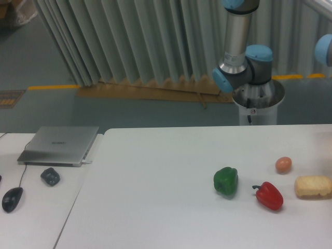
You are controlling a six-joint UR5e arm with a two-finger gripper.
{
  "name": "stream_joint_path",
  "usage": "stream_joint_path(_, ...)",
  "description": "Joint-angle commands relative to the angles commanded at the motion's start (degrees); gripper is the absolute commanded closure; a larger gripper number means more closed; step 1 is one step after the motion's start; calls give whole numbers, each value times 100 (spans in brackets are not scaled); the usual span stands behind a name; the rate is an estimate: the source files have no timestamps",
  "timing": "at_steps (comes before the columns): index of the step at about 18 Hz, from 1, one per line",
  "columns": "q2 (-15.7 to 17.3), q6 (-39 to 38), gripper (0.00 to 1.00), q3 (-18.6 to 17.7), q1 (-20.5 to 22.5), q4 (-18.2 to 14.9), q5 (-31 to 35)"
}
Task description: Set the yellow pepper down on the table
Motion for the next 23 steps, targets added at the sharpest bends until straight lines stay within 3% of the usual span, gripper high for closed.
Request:
stream_joint_path(4, -70, -1484, 0, -35, 97, 588, -71)
stream_joint_path(8, -324, -2198, 0, -35, 359, 1019, -71)
stream_joint_path(12, -474, -2348, 0, -44, 580, 1116, -211)
stream_joint_path(15, -650, -2901, 0, -61, 572, 1274, -238)
stream_joint_path(23, -958, -3114, 0, -70, 563, 1363, -194)
